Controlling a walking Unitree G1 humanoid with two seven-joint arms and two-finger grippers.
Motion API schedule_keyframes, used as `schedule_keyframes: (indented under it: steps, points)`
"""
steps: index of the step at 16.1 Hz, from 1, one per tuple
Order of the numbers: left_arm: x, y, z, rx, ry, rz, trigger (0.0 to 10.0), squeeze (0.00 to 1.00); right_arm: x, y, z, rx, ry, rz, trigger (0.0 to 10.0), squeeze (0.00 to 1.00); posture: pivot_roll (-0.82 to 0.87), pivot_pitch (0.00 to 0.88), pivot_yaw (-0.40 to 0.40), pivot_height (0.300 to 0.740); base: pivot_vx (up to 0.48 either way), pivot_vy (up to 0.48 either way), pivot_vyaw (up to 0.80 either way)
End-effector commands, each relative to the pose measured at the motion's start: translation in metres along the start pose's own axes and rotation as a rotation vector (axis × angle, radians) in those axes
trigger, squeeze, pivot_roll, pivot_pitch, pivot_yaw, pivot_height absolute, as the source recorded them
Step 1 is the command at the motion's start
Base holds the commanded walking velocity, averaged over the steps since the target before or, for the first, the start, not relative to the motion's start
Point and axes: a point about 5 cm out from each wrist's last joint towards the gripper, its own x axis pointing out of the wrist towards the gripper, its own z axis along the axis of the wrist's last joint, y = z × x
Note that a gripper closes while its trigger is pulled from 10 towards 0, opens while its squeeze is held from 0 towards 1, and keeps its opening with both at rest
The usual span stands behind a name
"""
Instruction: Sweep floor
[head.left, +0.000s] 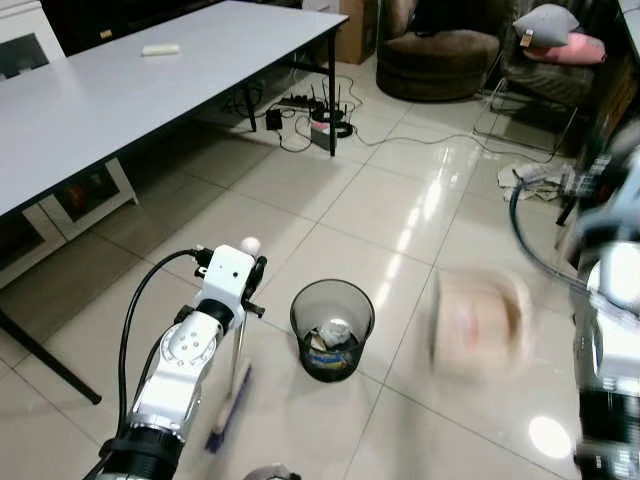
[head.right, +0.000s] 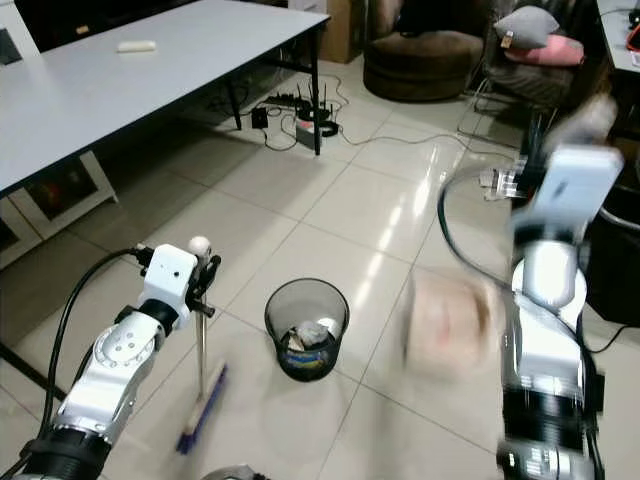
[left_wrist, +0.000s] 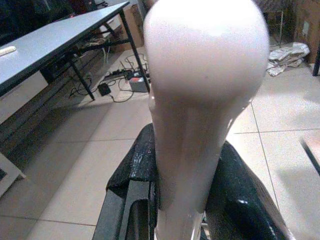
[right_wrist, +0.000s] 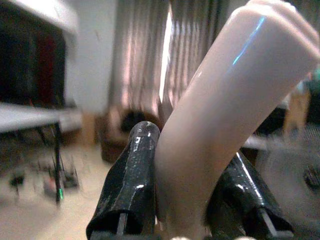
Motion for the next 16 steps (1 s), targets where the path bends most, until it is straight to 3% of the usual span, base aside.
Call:
schedule_keyframes:
  steps: [1, 2, 6, 16]
  points:
    - [0.001, 0.002, 0.005, 0.035, -0.025, -0.010, 10.0, 0.00, -0.001, 0.001, 0.001, 0.018, 0.002, -0.014, 10.0, 0.00, 0.00, 0.000, 0.072, 0.740, 0.000, -0.416, 0.00]
    - [0.001, 0.003, 0.004, 0.032, -0.025, -0.012, 10.0, 0.00, -0.010, 0.004, -0.007, 0.016, 0.038, -0.021, 10.0, 0.00, 0.00, 0.000, 0.071, 0.740, 0.000, -0.420, 0.00]
    - [-0.004, -0.001, 0.001, 0.027, -0.027, -0.049, 10.0, 0.00, -0.018, 0.010, -0.014, 0.058, 0.094, -0.051, 10.0, 0.00, 0.00, 0.000, 0.066, 0.740, 0.000, -0.419, -0.12]
    - [-0.009, 0.002, -0.003, 0.027, -0.017, -0.074, 10.0, 0.00, -0.022, 0.022, -0.010, 0.094, 0.112, -0.030, 10.0, 0.00, 0.00, 0.009, 0.064, 0.740, 0.000, -0.420, -0.79]
